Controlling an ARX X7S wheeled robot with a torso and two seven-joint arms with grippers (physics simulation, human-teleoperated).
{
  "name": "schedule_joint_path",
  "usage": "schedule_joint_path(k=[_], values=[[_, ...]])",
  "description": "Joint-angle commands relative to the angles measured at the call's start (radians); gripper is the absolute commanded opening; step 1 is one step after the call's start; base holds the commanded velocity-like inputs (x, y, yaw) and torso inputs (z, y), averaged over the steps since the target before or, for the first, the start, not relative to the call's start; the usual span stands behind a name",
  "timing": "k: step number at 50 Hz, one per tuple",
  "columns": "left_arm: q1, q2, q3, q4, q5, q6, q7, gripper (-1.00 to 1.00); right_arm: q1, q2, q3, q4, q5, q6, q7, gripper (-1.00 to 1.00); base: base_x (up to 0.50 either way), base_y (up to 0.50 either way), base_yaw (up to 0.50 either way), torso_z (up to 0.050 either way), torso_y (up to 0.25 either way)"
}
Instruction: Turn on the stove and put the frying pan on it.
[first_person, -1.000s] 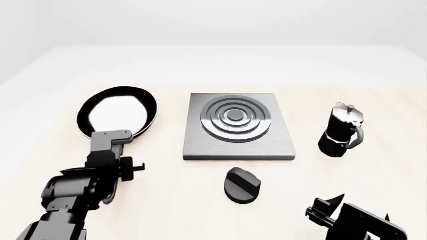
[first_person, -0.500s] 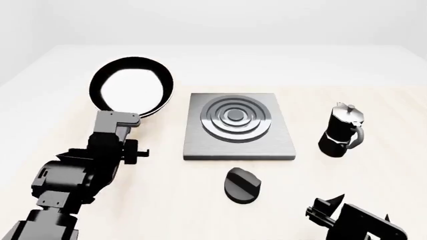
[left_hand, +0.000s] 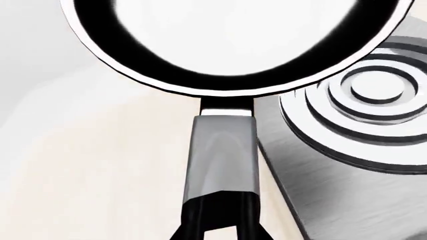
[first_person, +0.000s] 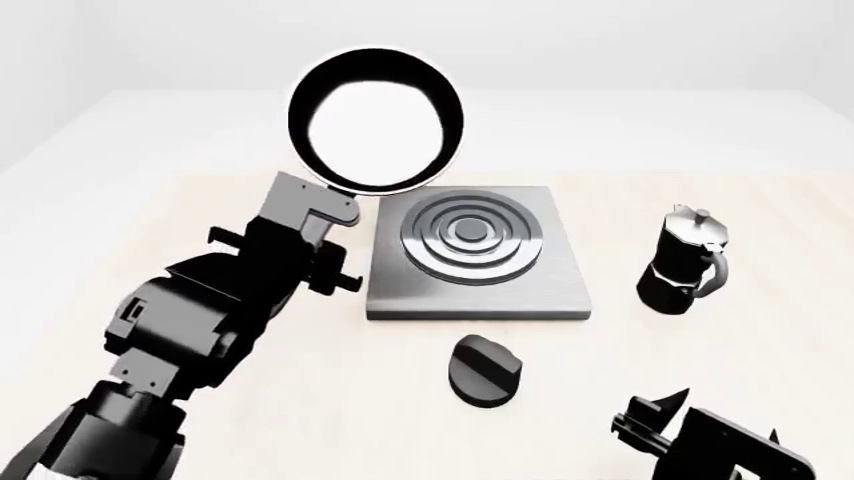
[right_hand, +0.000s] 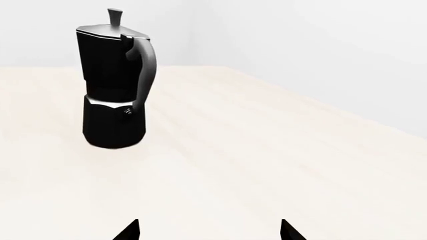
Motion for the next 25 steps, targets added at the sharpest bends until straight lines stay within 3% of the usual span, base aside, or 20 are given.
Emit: schedule_joint_path(k=[1,13,25], values=[[-0.073,0.029,0.089,0.072,0.067,-0.005,0.068,-1.00,-0.001,0.001,-0.001,0.000,0.003,-0.002,0.002,1.00,0.00,0.00,0.00,0.000,0.000],[-0.158,0.086,0.138,-0.009,0.062,-0.016,0.134,-1.00,0.000,0.003,-0.003,-0.005,0.005,0.003,0.006,1.00,0.00,0.00,0.00,0.000,0.002],[-0.236,0.200,0.168,-0.275,0.072,0.064,0.195,-1.00,0.000,0.004,-0.003,-0.001,0.010,-0.005,0.003,1.00,0.00,0.00,0.00,0.000,0.002]])
